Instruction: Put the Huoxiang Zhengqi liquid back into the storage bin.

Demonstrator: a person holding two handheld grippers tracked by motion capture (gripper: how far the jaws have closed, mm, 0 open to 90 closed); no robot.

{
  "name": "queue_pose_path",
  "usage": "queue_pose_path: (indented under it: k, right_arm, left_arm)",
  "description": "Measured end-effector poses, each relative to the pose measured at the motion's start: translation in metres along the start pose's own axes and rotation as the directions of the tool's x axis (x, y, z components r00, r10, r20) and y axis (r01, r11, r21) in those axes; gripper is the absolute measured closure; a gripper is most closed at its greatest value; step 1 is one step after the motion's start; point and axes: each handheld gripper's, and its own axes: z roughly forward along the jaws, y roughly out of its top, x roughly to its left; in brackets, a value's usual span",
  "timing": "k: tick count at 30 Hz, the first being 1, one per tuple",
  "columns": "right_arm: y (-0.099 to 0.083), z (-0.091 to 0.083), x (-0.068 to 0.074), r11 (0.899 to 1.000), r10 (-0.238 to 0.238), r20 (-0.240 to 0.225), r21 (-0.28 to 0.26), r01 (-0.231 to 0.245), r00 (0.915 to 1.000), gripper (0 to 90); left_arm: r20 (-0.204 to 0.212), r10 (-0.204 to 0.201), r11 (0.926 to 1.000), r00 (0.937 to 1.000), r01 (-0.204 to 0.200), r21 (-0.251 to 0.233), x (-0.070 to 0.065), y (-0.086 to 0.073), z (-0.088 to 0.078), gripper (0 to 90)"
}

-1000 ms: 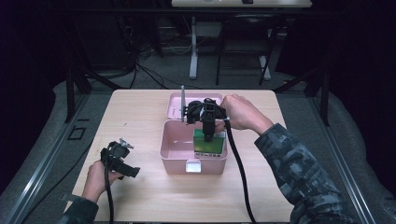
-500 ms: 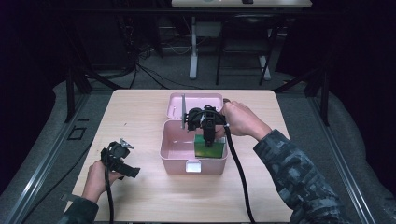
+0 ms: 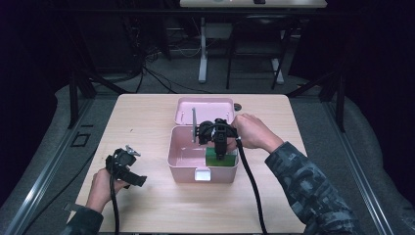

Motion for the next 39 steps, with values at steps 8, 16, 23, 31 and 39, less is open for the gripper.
queue_pose_path:
  k: [8, 16, 23, 31, 39]
  right_arm:
    - [-0.002, 0.009, 0.002, 1.0, -0.022, 0.001, -0.005, 0.022, 0.9998, 63.5]
    - [-0.002, 0.015, 0.004, 0.999, -0.043, 0.004, 0.004, 0.043, 0.9991, 63.4]
    - [-0.003, 0.019, 0.003, 0.999, -0.034, -0.002, 0.001, 0.034, 0.9994, 63.2]
    - [-0.004, 0.019, 0.0, 1.0, -0.024, -0.015, -0.008, 0.024, 0.9996, 62.8]
    - [-0.004, 0.015, -0.002, 0.999, -0.006, -0.043, -0.032, 0.004, 0.9991, 57.5]
  left_arm:
    - [-0.001, 0.005, 1.0, 1.0, -0.005, 0.002, 0.0, 0.0, 0.0, 0.4]
    - [0.0, 0.006, 1.0, 1.0, -0.006, 0.001, 0.0, 0.0, 0.0, 0.4]
    - [0.001, 0.006, 1.0, 1.0, -0.006, 0.003, 0.0, 0.0, 0.0, 0.4]
    - [0.0, 0.007, 1.0, 1.0, -0.007, 0.004, 0.0, 0.0, 0.0, 0.4]
    - [-0.002, 0.007, 1.0, 1.0, -0.007, 0.004, 0.0, 0.001, 0.0, 0.4]
